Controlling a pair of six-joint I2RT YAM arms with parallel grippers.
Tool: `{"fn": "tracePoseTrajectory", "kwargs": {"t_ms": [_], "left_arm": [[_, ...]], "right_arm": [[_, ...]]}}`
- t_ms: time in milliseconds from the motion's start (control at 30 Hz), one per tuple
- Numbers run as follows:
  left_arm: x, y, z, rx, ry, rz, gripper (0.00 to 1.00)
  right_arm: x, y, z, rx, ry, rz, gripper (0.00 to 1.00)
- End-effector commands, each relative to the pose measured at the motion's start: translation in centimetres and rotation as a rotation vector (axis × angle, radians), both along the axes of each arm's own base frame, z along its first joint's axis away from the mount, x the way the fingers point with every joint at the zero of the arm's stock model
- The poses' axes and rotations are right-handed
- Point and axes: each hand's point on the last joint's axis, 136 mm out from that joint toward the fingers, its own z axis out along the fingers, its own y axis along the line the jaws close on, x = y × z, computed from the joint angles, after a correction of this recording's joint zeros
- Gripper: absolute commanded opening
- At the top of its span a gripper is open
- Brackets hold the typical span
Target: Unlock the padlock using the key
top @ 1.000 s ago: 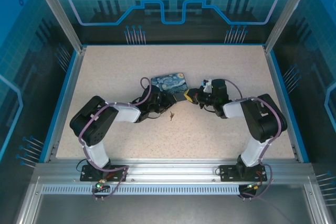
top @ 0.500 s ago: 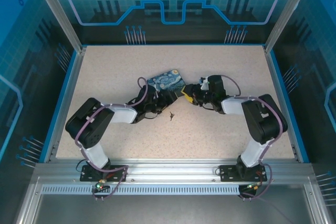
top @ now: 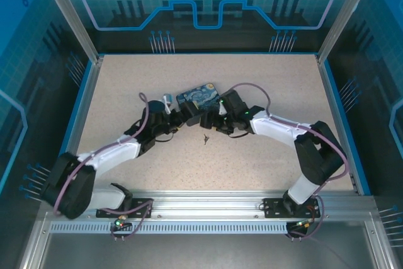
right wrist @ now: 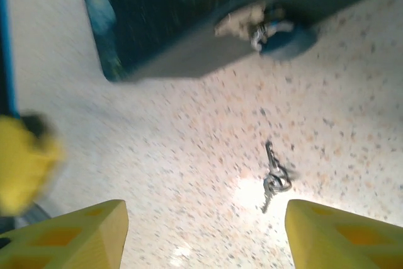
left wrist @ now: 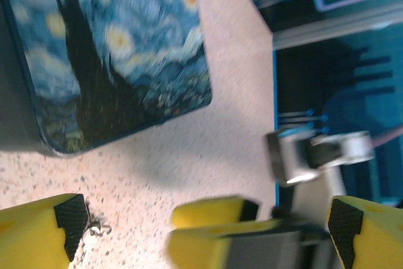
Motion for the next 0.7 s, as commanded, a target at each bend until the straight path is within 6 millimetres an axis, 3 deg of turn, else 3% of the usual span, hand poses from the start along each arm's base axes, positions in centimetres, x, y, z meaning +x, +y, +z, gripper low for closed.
{"fn": "tracePoseTrajectory", "kwargs": {"t_ms": [0, 167, 667], "left_arm": [[-0.3, 4.3, -0.3, 0.11, 0.005, 0.167, 0.99], [-0.8, 6.7, 0.8, 0.088, 0.012, 0.247, 0.99], [-1.3, 6.7, 0.3, 0.064, 0.053, 0.214, 0.99]], "right_arm": [[-1.9, -2.0, -3.4, -0.261, 0.082, 0.018, 0.62], [-2.2, -1.7, -4.7, -0.374, 0.085, 0.021, 0.59], [-1.8, 0.8, -7.0, -0.468, 0.111, 0.063, 0.47]]}}
